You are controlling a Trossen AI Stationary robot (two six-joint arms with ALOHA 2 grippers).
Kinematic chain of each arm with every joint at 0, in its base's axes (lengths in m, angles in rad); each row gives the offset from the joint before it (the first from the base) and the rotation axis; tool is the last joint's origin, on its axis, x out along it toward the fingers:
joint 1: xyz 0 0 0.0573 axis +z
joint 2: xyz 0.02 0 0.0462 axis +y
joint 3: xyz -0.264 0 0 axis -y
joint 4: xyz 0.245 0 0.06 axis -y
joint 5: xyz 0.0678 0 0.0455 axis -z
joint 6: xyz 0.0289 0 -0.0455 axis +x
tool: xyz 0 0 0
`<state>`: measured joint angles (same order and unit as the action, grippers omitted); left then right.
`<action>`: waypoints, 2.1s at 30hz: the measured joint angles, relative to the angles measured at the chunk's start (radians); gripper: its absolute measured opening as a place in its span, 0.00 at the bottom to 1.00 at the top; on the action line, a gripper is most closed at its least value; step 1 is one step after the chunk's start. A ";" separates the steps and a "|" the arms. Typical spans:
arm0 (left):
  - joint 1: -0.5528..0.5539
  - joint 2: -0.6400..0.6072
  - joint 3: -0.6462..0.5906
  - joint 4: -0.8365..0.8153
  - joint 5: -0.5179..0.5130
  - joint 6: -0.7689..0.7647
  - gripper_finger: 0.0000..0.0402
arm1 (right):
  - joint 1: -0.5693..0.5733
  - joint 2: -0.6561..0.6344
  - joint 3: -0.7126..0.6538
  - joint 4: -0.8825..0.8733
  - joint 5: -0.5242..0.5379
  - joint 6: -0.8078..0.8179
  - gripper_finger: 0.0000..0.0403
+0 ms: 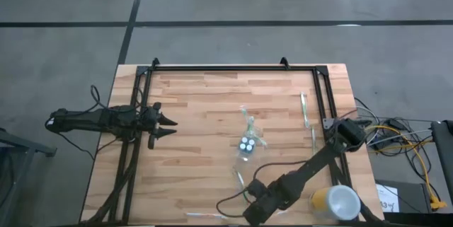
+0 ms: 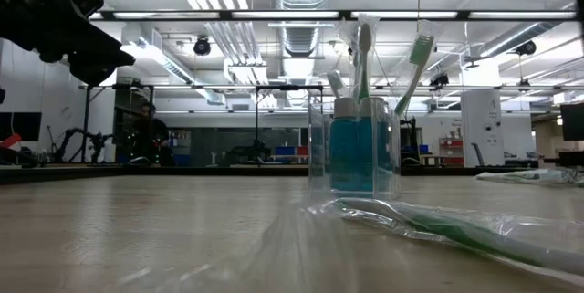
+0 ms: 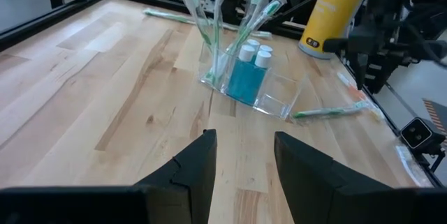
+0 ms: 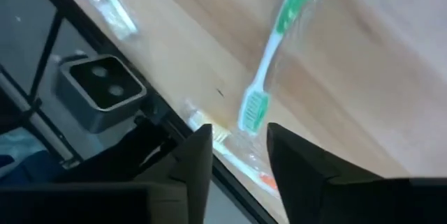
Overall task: Pick & Place toothbrushing station
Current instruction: Put the white green toothbrush into the back side of the transparent organizer
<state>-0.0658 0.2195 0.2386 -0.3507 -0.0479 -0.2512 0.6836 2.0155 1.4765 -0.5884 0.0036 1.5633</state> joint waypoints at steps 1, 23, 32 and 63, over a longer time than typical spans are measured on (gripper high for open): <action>0.000 0.000 0.000 0.000 0.000 0.000 0.37 | 0.003 0.014 0.007 -0.002 -0.001 0.009 0.36; 0.000 0.000 0.000 -0.003 -0.003 0.001 0.37 | 0.014 0.081 0.007 -0.001 -0.031 0.105 0.30; 0.000 0.000 0.000 -0.001 -0.002 0.001 0.37 | 0.019 0.081 0.006 0.026 -0.036 0.104 0.31; 0.000 0.000 0.000 -0.004 0.000 0.001 0.37 | 0.021 0.081 -0.018 0.079 -0.065 0.090 0.05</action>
<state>-0.0658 0.2195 0.2386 -0.3546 -0.0483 -0.2504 0.7048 2.0968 1.4586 -0.5091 -0.0616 1.6535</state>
